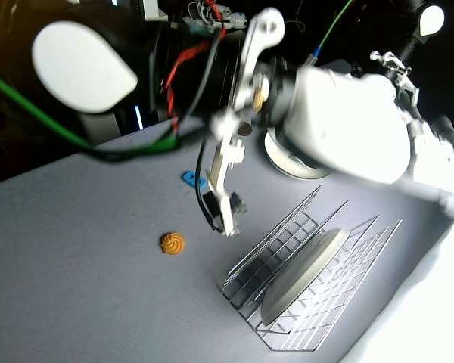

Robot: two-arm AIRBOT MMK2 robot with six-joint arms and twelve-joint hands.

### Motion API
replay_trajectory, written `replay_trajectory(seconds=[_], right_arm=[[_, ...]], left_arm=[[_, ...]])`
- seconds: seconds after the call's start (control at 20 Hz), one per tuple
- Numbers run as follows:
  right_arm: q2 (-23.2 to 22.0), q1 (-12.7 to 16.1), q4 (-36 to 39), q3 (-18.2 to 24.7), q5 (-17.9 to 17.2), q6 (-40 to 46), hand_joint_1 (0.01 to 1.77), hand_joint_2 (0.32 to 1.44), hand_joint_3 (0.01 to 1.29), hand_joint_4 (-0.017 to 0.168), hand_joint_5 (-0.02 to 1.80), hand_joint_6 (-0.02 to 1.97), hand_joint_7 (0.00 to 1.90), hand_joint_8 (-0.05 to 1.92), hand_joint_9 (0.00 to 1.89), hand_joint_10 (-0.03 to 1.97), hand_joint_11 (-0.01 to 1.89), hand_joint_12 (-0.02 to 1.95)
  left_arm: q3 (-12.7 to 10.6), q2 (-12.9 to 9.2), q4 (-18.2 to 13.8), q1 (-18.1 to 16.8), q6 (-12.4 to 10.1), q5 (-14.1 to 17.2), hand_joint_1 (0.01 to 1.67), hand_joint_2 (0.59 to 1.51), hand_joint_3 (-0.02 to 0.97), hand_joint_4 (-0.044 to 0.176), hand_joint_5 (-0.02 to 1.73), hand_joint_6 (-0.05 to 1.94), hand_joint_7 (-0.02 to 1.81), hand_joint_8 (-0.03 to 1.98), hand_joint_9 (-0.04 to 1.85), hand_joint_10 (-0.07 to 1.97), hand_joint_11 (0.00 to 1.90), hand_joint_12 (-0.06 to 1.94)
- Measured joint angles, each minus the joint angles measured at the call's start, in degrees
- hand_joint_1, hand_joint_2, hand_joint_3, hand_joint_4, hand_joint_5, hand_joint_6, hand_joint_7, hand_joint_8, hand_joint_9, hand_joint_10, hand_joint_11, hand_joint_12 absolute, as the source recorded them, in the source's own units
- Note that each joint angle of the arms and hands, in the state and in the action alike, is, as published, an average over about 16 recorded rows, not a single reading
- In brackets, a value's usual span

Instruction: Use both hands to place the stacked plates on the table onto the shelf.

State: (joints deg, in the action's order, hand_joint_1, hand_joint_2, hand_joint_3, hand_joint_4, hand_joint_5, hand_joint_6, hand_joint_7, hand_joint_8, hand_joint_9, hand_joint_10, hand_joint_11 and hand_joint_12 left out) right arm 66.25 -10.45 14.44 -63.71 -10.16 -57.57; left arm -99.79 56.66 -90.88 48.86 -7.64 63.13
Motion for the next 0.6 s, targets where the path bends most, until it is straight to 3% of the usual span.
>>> replay_trajectory(seconds=[0.3,0.6], right_arm=[[1.46,-3.94,-7.40,6.60,-2.45,-22.14,1.04,0.84,0.01,0.005,0.03,0.02,0.03,0.02,0.03,0.02,0.01,0.06],[4.75,-8.87,-18.98,8.85,-4.94,-35.85,1.07,0.82,0.01,0.005,0.02,0.02,0.02,0.02,0.02,0.02,0.02,0.01]], left_arm=[[0.35,0.29,1.26,2.61,-0.05,-1.68,0.02,1.141,0.019,-0.002,0.10,0.00,0.08,0.01,0.03,-0.02,0.02,0.03],[0.65,0.49,2.21,4.42,-0.15,-2.89,0.02,1.138,0.019,-0.004,0.09,0.00,0.08,0.00,0.02,-0.03,0.02,0.03]])
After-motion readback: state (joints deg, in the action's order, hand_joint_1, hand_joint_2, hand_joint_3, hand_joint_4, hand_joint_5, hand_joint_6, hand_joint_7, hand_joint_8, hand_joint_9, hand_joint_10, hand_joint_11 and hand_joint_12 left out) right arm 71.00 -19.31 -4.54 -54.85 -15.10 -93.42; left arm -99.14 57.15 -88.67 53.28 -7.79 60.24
